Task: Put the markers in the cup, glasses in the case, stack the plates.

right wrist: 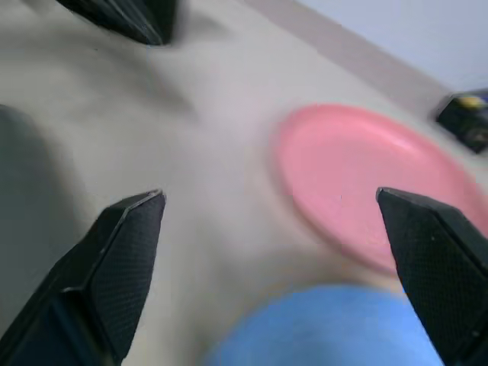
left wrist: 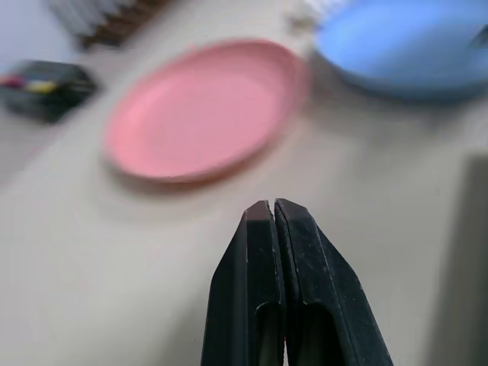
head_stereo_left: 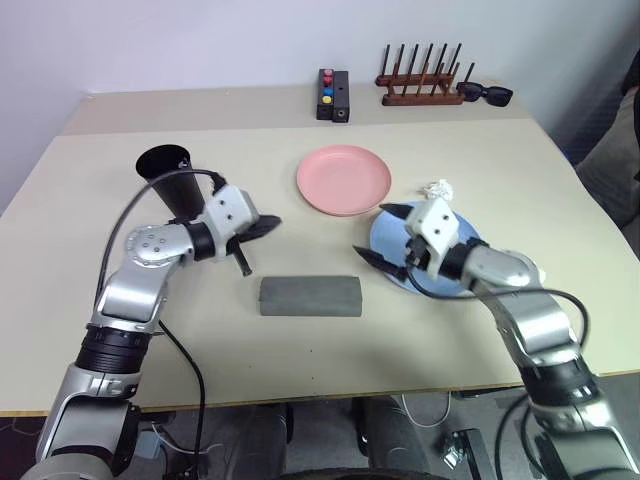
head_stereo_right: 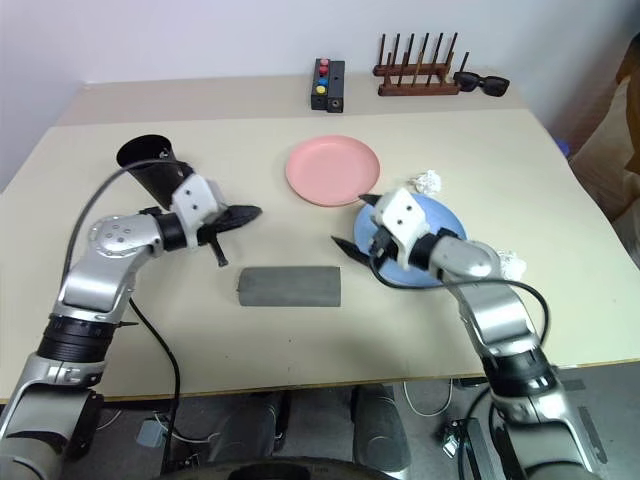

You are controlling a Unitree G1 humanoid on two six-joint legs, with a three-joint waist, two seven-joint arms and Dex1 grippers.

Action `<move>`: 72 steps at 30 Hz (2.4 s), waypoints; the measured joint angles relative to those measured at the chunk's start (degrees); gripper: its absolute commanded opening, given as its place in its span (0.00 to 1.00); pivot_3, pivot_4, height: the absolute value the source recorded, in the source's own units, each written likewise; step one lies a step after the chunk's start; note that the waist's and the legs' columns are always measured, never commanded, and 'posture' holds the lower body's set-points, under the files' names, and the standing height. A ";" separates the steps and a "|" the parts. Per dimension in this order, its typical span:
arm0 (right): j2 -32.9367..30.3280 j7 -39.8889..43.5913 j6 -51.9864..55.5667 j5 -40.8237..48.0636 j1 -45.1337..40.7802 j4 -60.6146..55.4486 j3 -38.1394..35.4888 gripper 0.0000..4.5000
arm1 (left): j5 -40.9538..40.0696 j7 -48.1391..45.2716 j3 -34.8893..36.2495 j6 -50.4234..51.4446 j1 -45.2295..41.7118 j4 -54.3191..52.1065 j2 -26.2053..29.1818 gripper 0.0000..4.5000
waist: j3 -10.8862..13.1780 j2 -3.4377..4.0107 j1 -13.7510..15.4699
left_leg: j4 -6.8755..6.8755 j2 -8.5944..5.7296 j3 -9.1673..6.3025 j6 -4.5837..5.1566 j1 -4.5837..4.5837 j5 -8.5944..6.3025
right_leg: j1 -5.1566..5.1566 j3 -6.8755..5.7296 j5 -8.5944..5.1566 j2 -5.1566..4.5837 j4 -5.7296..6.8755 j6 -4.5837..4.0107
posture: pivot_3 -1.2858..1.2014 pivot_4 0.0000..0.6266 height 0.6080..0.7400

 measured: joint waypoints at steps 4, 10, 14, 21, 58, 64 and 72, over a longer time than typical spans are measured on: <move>3.96 -3.13 -4.96 -7.30 -7.38 12.39 4.70 1.00 | -5.47 1.42 6.46 0.96 5.67 -0.75 -0.91 0.01 | 0.00 0.00 -0.42 | -0.10 -0.02 -0.01 0.00 -0.04 0.00 | -0.04 0.00 0.00 -0.03 -0.04 0.01 | 0.52 0.24 0.99; 7.58 -4.75 -13.30 -16.08 -15.89 30.52 10.82 1.00 | -12.79 -0.36 9.94 2.22 18.07 -9.16 -1.00 0.01 | 0.00 0.00 -0.66 | -0.09 -0.03 0.03 -0.01 -0.07 0.00 | -0.08 0.00 0.01 -0.07 -0.06 0.00 | 0.52 0.24 0.99; 9.64 -5.86 -18.74 -19.62 -20.37 40.17 12.54 1.00 | -15.70 0.61 10.73 4.38 22.06 -14.43 -1.01 0.01 | 0.00 0.00 -0.58 | -0.07 -0.03 0.00 -0.02 -0.05 0.01 | -0.04 0.00 0.00 -0.05 -0.04 -0.02 | 0.52 0.24 0.99; 11.98 -8.99 -26.33 -23.76 -24.59 51.38 13.67 0.36 | -16.37 2.70 10.71 5.89 26.30 -18.22 -0.98 0.00 | -0.01 0.01 -0.68 | -0.12 -0.03 0.00 -0.02 0.03 0.01 | -0.01 0.01 -0.01 -0.02 -0.03 -0.03 | 0.52 0.24 0.99; -20.31 14.75 -1.39 -0.22 26.56 -19.80 -13.44 0.00 | -15.92 -2.08 -0.10 3.96 12.35 -11.50 -3.56 0.00 | 0.00 0.11 1.17 | 0.05 0.01 0.06 0.08 0.04 -0.06 | 0.30 -0.01 -0.25 -0.06 -0.37 -0.12 | 0.52 0.24 0.99; -20.27 14.35 1.37 0.04 28.74 -21.11 -13.40 0.52 | -15.70 -3.31 -0.41 1.65 12.39 -9.41 -3.84 0.00 | 0.00 0.09 1.22 | 0.08 -0.03 0.08 0.08 0.02 -0.06 | 0.33 -0.01 -0.17 -0.11 -0.43 -0.22 | 0.52 0.24 0.99; -18.24 13.05 4.54 6.75 24.30 -21.52 -17.05 0.75 | -15.59 -3.51 -0.39 1.00 12.69 -8.67 -3.90 0.00 | 0.00 0.09 1.15 | 0.08 -0.03 0.07 0.08 0.03 -0.07 | 0.34 -0.02 -0.25 -0.11 -0.44 -0.09 | 0.52 0.24 0.99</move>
